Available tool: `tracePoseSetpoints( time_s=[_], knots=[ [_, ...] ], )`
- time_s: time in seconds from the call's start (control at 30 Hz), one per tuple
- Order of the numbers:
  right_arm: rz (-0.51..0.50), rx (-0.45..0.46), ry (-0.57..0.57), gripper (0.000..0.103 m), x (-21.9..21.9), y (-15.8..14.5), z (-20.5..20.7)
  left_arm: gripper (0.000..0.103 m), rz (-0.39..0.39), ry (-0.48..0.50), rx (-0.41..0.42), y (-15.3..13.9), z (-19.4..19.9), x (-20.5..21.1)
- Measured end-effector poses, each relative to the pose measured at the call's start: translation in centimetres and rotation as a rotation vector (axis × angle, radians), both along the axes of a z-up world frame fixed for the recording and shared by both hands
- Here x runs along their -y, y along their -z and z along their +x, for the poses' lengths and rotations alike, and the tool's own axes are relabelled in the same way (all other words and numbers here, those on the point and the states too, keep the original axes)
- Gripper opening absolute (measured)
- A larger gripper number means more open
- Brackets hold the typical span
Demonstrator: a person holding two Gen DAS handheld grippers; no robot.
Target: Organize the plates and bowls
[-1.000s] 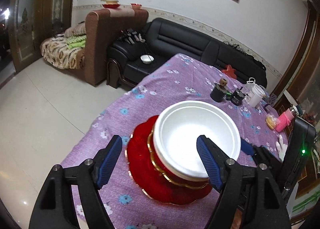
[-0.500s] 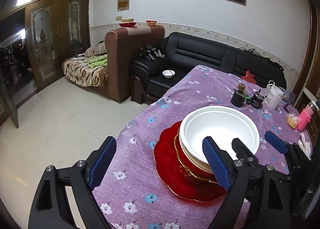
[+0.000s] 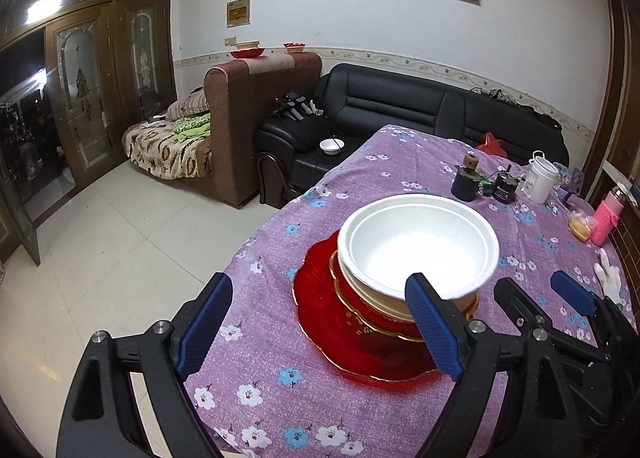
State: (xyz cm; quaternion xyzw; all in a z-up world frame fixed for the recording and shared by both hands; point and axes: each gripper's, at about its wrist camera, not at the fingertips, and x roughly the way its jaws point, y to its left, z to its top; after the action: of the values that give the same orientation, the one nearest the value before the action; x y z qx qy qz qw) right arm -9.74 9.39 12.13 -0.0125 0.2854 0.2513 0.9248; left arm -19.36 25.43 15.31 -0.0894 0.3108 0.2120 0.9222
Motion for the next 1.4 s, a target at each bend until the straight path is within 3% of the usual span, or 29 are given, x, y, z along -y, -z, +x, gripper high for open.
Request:
tracePoseSetpoints(
  time_s=[0.67,0.9,1.03,1.17,1.4],
  knots=[
    [0.071,-0.061,0.092,0.089,6.1,1.3,-3.2,0.089,0.067,0.093,-0.013,0.2,-0.5,6.0],
    [0.175,-0.072,0.135,0.09,7.4,-0.7,-0.6,0.089,0.032,0.042,0.001,0.1,-1.0,4.6],
    [0.26,-0.098,0.051,0.091,5.9,-1.6,2.1,0.089,0.025,0.027,-0.003,0.3,-1.3,3.5],
    [0.258,-0.173,-0.021,0.091,3.3,-0.1,4.2,0.089,0.019,0.017,-0.011,0.6,-1.4,2.6],
    [0.223,-0.267,0.006,0.091,2.3,3.7,5.3,0.089,-0.008,0.002,-0.023,1.5,-1.1,1.0]
  ],
)
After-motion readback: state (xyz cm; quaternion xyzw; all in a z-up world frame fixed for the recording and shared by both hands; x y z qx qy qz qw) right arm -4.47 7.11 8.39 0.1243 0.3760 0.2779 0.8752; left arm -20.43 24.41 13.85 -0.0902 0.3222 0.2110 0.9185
